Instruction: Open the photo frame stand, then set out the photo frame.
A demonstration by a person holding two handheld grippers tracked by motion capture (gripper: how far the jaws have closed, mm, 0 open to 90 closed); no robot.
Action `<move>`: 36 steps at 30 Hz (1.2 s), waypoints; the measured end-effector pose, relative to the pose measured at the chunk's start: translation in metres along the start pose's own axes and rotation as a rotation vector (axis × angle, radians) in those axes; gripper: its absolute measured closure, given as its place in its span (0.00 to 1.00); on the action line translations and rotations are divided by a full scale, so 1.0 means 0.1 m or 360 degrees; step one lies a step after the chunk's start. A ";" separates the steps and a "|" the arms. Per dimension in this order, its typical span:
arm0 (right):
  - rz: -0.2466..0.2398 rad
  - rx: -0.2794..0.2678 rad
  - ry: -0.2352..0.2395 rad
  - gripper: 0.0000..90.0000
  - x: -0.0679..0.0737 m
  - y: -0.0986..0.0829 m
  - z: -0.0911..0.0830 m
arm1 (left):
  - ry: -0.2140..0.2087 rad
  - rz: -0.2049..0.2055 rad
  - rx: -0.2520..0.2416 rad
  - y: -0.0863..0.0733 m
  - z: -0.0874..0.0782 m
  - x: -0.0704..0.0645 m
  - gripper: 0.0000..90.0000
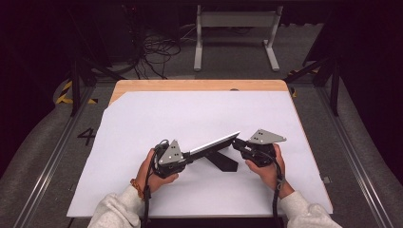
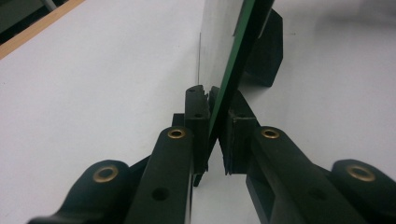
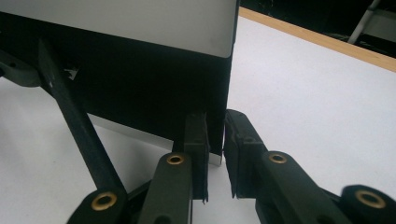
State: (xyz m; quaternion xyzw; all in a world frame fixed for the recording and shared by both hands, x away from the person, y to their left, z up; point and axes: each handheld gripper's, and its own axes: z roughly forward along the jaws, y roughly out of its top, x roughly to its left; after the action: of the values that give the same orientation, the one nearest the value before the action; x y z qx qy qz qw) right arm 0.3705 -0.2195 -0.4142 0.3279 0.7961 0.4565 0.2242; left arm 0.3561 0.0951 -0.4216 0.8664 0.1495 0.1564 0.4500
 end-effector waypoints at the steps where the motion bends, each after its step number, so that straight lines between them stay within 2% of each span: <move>1: 0.0001 -0.0001 -0.0002 0.89 0.00 0.00 0.01 | -0.0001 0.0000 0.0006 0.00 0.00 -0.01 0.92; 15: 0.0013 0.0001 -0.0001 0.89 -0.01 0.01 0.04 | -0.0009 0.0004 -0.0006 0.00 0.01 -0.03 0.91; 25: 0.0020 0.0010 0.0011 0.89 -0.04 0.02 0.07 | -0.0056 -0.0012 -0.0030 -0.01 0.02 -0.01 0.90; 30: 0.0023 0.0008 0.0010 0.89 -0.04 0.02 0.07 | -0.0043 -0.0022 -0.0020 0.01 0.02 -0.04 0.90; 32: 0.0025 0.0004 0.0006 0.89 -0.04 0.03 0.08 | -0.0032 -0.0005 -0.0008 0.01 0.02 -0.05 0.90; 36: 0.0027 -0.0002 0.0017 0.89 -0.06 0.02 0.09 | -0.0045 -0.0013 -0.0015 0.02 0.03 -0.05 0.89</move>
State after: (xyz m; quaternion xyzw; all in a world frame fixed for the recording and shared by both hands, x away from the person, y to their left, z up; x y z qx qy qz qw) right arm 0.3813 -0.2176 -0.4162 0.3322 0.7942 0.4605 0.2163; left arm 0.3532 0.0899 -0.4223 0.8658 0.1458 0.1429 0.4568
